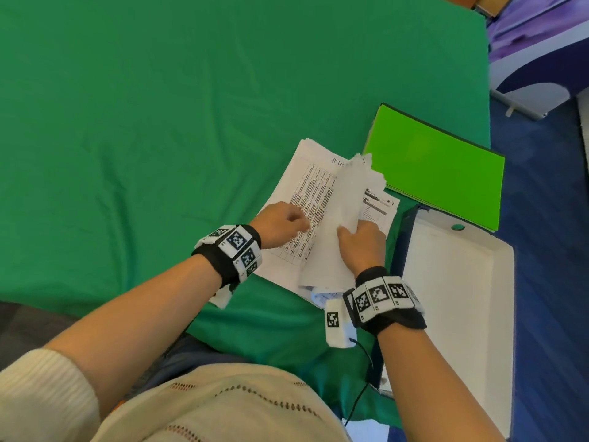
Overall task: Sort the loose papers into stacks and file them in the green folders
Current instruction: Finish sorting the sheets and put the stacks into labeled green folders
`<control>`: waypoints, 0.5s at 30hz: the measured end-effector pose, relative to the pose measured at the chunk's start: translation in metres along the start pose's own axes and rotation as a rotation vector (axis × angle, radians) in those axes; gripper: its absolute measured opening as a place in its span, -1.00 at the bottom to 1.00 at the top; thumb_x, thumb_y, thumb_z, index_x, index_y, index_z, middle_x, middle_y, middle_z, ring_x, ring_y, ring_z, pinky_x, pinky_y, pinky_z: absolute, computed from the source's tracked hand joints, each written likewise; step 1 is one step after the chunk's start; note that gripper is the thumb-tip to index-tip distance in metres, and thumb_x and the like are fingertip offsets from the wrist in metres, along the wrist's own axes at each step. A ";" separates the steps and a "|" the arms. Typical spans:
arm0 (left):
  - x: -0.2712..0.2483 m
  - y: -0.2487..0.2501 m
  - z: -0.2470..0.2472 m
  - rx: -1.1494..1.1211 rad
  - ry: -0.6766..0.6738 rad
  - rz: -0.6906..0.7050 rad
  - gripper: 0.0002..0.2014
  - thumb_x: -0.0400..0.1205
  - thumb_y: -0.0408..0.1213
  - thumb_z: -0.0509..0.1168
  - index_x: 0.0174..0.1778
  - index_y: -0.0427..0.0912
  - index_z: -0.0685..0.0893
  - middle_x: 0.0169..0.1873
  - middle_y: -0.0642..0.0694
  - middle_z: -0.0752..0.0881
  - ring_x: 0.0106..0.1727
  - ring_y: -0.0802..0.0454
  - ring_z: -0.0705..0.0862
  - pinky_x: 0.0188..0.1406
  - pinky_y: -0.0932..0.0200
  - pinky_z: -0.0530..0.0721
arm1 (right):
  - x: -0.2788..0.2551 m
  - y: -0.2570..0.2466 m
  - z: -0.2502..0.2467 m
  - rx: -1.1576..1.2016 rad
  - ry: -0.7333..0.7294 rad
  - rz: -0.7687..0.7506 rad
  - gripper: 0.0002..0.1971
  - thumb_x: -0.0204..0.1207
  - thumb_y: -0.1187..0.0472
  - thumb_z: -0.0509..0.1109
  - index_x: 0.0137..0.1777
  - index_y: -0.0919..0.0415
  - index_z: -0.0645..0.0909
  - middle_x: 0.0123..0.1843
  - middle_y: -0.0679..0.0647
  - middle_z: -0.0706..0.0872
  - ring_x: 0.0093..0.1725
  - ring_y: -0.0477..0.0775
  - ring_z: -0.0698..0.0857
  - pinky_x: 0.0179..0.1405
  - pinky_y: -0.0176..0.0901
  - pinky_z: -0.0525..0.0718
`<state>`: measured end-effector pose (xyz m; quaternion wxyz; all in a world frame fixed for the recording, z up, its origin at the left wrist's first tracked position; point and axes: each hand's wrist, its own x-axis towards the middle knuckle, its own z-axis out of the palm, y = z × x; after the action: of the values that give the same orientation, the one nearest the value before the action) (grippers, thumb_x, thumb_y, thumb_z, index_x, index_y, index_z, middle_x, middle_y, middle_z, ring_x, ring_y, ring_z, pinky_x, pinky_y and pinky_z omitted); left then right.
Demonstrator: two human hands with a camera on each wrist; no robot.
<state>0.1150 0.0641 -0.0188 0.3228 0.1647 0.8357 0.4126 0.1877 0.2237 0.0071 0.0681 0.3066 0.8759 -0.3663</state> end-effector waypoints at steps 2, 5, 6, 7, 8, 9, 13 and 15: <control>0.002 -0.018 -0.002 0.164 0.133 -0.111 -0.71 0.70 -0.14 0.25 0.00 -0.30 0.75 -0.05 -0.23 0.80 -0.08 -0.13 0.74 0.02 -0.04 0.70 | -0.001 0.007 -0.006 -0.022 0.018 -0.023 -0.66 0.61 0.27 0.30 0.36 0.31 0.60 0.27 0.24 0.71 0.25 0.27 0.64 0.11 -0.20 0.51; 0.002 -0.037 -0.002 0.321 0.177 -0.178 -0.74 0.68 -0.16 0.29 0.02 -0.30 0.73 -0.03 -0.22 0.78 -0.06 -0.11 0.71 0.01 -0.04 0.72 | -0.002 0.015 -0.012 -0.025 0.063 -0.024 -0.64 0.58 0.31 0.30 0.36 0.28 0.61 0.28 0.22 0.71 0.24 0.25 0.65 0.04 -0.30 0.44; 0.001 -0.040 -0.001 0.358 0.200 -0.190 -0.75 0.66 -0.15 0.31 0.06 -0.27 0.71 0.03 -0.19 0.75 0.00 -0.12 0.71 0.05 -0.04 0.71 | -0.002 0.017 -0.013 -0.037 0.075 -0.022 -0.64 0.57 0.32 0.30 0.37 0.27 0.60 0.28 0.23 0.71 0.24 0.25 0.65 0.03 -0.30 0.43; 0.000 -0.041 0.001 0.375 0.235 -0.197 -0.74 0.66 -0.12 0.32 0.09 -0.24 0.69 0.06 -0.18 0.72 0.03 -0.12 0.69 0.07 -0.03 0.69 | -0.003 0.017 -0.015 -0.044 0.086 -0.022 -0.63 0.57 0.32 0.30 0.37 0.27 0.59 0.29 0.24 0.70 0.23 0.26 0.65 0.03 -0.29 0.44; -0.001 -0.039 0.002 0.363 0.265 -0.199 -0.72 0.66 -0.07 0.32 0.08 -0.23 0.69 0.06 -0.16 0.72 0.03 -0.11 0.69 0.06 -0.01 0.69 | -0.005 0.015 -0.017 -0.040 0.092 -0.031 -0.62 0.57 0.34 0.29 0.40 0.26 0.55 0.29 0.24 0.70 0.23 0.26 0.65 0.05 -0.27 0.46; -0.002 -0.034 0.004 0.308 0.280 -0.185 -0.67 0.66 0.00 0.30 0.06 -0.22 0.69 0.02 -0.14 0.74 0.00 -0.08 0.70 0.03 0.01 0.69 | -0.008 0.011 -0.018 -0.032 0.096 -0.054 -0.57 0.56 0.36 0.28 0.44 0.24 0.49 0.28 0.25 0.69 0.21 0.28 0.65 0.07 -0.22 0.50; -0.003 0.012 0.007 -0.203 0.127 -0.128 -0.29 0.54 0.41 0.15 0.18 -0.20 0.68 0.04 -0.10 0.75 0.04 -0.07 0.74 0.09 -0.01 0.70 | -0.027 -0.012 -0.009 -0.163 0.088 -0.199 -0.23 0.56 0.37 0.28 0.69 0.05 0.00 -0.07 0.09 0.63 -0.16 0.17 0.63 -0.17 -0.08 0.58; 0.002 0.031 0.003 -0.508 0.049 -0.220 -0.27 0.48 0.45 0.21 0.24 -0.15 0.66 0.07 -0.08 0.75 0.05 -0.07 0.75 0.06 -0.06 0.74 | -0.040 -0.020 0.004 -0.248 0.032 -0.279 -0.14 0.57 0.31 0.31 0.71 0.05 -0.19 -0.19 0.01 0.59 -0.27 0.11 0.59 -0.27 -0.10 0.53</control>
<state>0.1159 0.0858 0.0030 0.3765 -0.0234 0.7259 0.5752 0.2075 0.1904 0.0301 0.0399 0.1770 0.9494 -0.2564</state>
